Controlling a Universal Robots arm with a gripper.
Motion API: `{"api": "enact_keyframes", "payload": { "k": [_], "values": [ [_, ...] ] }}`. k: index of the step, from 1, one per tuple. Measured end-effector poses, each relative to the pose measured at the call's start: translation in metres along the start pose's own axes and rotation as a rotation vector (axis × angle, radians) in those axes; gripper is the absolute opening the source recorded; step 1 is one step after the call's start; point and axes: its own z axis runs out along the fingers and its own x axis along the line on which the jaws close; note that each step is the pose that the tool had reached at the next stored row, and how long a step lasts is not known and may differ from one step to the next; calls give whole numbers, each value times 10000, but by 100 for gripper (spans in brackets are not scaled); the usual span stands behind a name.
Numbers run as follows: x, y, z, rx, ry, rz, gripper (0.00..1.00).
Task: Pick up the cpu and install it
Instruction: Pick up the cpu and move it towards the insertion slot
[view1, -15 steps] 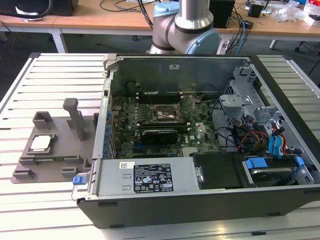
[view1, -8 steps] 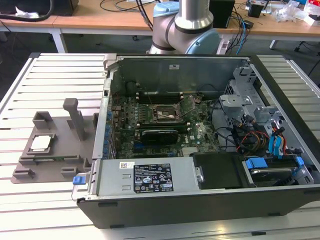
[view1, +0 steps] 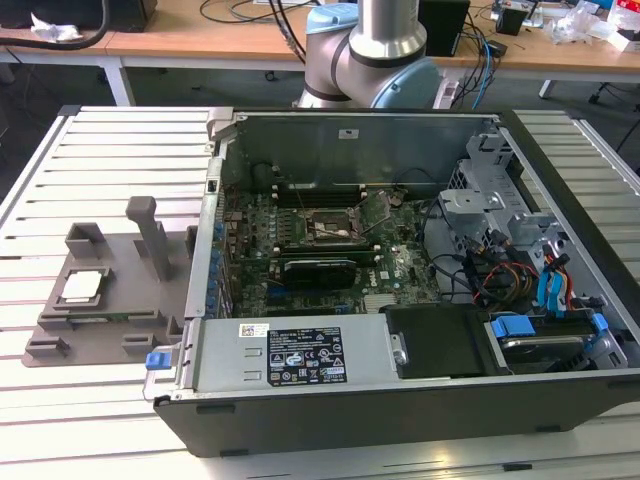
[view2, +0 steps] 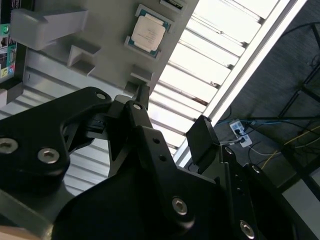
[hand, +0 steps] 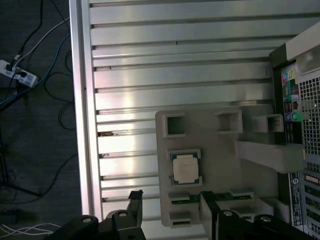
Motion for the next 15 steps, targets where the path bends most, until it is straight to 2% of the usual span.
{"api": "enact_keyframes", "payload": {
  "k": [15],
  "values": [
    [3, -3, 133, 7, -2, 0, 57]
  ]
}}
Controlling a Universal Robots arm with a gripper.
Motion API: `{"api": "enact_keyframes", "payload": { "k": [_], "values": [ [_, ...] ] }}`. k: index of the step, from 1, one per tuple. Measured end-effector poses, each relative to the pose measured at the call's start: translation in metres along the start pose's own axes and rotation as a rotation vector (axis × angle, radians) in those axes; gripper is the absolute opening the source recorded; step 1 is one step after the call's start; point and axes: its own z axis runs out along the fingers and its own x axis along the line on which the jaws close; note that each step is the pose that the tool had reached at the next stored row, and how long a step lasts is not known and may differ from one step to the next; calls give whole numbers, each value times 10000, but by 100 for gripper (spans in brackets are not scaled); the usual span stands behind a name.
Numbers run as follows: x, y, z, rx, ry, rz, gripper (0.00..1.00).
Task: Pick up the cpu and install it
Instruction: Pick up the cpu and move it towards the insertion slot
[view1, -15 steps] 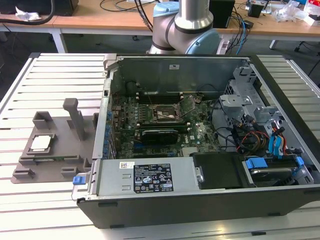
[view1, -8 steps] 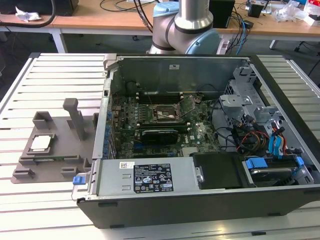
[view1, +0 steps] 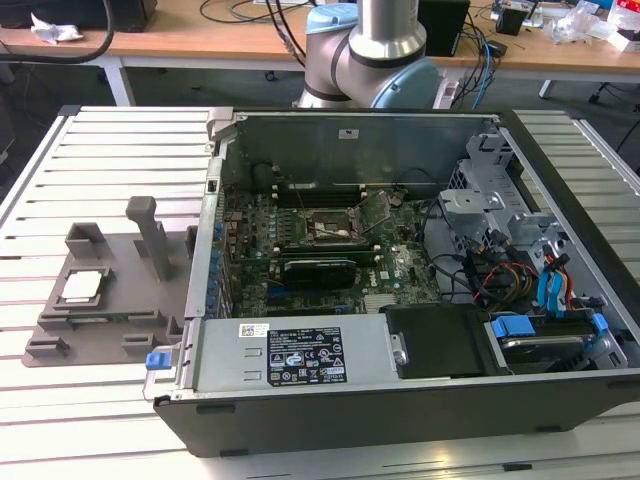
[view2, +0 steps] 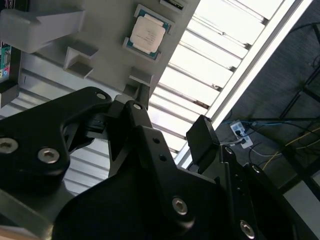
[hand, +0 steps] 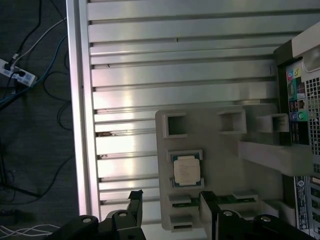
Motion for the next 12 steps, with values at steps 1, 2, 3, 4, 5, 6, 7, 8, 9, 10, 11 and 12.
{"api": "enact_keyframes", "payload": {
  "k": [1, 2, 3, 4, 5, 6, 7, 8, 9, 10, 11, 12],
  "values": [
    [0, 0, 8, 0, 0, 0, 57],
    [0, 0, 16, 2, 1, 0, 57],
    [1, 0, 22, 3, 1, 0, 57],
    [1, -1, 32, 4, 0, 0, 57],
    [1, -1, 43, 4, 1, 0, 57],
    [1, -1, 50, 4, 1, 0, 57],
    [1, -1, 58, 4, 0, 0, 57],
    [2, -1, 68, 4, 0, 0, 57],
    [2, -2, 72, 4, 0, 0, 57],
    [2, -2, 75, 4, 1, -1, 57],
    [2, -2, 86, 4, 1, 0, 57],
    [2, -2, 100, 4, 0, 0, 57]
  ]
}}
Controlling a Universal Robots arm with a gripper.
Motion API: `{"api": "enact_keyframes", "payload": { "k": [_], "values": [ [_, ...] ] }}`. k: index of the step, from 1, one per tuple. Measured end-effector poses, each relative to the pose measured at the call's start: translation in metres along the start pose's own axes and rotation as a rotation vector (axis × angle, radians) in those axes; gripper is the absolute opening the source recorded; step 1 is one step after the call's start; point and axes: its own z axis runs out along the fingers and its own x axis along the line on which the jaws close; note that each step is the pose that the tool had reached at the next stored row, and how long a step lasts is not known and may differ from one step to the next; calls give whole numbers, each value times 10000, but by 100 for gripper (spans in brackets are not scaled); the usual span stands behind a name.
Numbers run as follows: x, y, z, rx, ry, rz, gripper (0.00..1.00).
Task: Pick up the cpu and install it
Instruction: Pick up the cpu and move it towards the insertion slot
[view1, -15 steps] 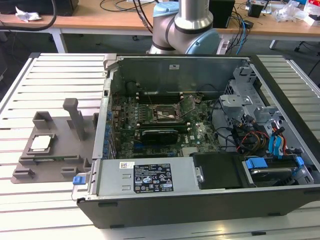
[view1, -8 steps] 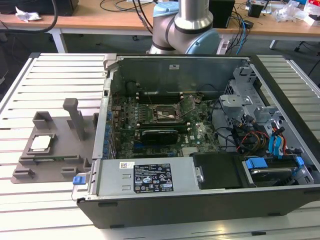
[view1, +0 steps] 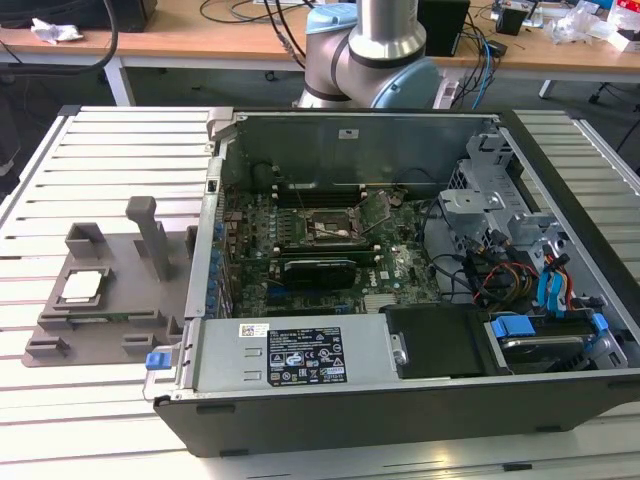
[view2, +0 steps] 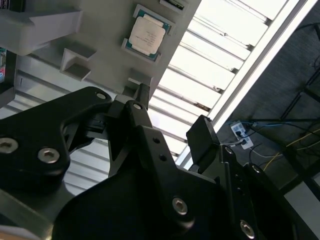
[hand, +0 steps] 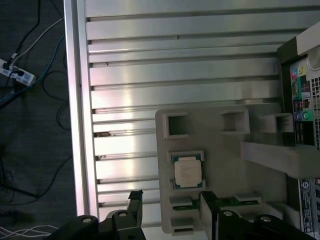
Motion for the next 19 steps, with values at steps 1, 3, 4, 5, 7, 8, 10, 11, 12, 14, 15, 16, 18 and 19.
{"api": "enact_keyframes", "payload": {
  "k": [1, 3, 4, 5, 7, 8, 10, 11, 12, 14, 15, 16, 18, 19],
  "values": [
    [0, 0, 5, 0, 0, 0, 57],
    [0, 0, 15, 0, 0, 0, 57],
    [1, 0, 25, 0, -1, 1, 57],
    [1, -1, 31, 0, 0, 0, 57],
    [1, -1, 46, 0, 0, 0, 57],
    [1, -1, 50, 0, 0, 0, 57],
    [2, -1, 65, 1, 1, 0, 57],
    [2, -1, 72, 0, 0, 0, 57],
    [2, -2, 81, 0, -1, 0, 57],
    [2, -2, 89, 0, 0, 0, 57],
    [2, -2, 96, 1, 0, 0, 57],
    [3, -2, 106, 0, 0, 0, 57],
    [3, -2, 119, 0, 0, 0, 57],
    [3, -2, 126, 0, 0, 0, 57]
  ]
}}
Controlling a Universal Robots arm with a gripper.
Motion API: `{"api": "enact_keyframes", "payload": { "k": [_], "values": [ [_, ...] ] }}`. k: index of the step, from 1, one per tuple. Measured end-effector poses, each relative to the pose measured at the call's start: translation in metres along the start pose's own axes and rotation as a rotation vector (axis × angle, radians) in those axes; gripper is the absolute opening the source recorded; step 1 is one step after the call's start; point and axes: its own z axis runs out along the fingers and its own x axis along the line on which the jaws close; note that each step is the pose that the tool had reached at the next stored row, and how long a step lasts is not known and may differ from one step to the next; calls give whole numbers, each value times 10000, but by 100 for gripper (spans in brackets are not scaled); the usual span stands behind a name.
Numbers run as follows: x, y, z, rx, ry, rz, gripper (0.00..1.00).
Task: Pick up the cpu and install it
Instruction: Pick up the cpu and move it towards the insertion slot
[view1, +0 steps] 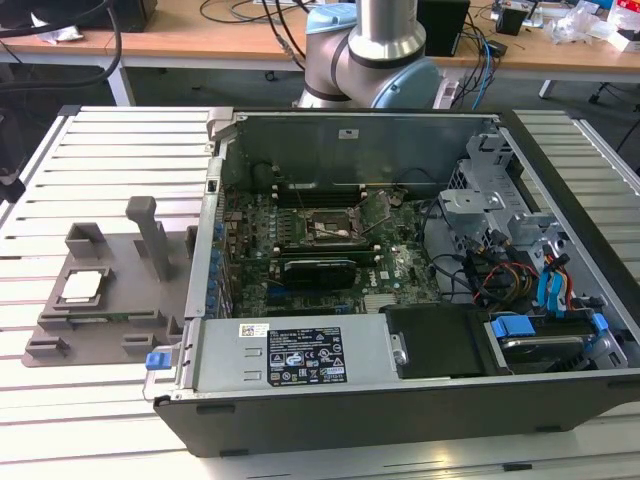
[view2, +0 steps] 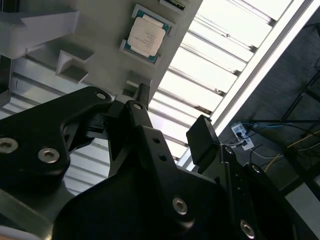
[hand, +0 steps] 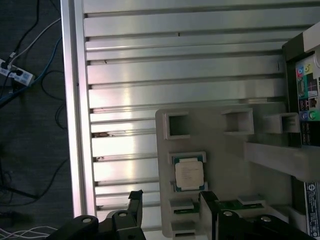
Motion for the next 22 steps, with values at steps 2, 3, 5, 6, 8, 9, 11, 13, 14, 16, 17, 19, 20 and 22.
{"api": "enact_keyframes", "payload": {
  "k": [2, 3, 5, 6, 8, 9, 11, 13, 14, 16, 17, 19, 20, 22],
  "values": [
    [0, 0, 12, 0, 0, 0, 57],
    [0, 0, 19, 0, 0, 0, 57],
    [1, -1, 28, 0, 0, 0, 57],
    [1, -1, 34, 0, 0, 0, 57],
    [1, -1, 48, 0, 0, -1, 57],
    [1, -1, 57, 0, 0, -1, 57],
    [1, -1, 71, 0, 0, 0, 57],
    [2, -2, 84, 0, 0, -1, 57],
    [2, -2, 94, 0, 0, 0, 57],
    [2, -2, 110, 0, 0, 0, 57],
    [3, -2, 114, 0, -1, 0, 57],
    [3, -3, 125, 0, 0, 0, 57],
    [3, -3, 129, 0, 0, 0, 57],
    [4, -3, 156, 0, 0, -1, 57]
  ]
}}
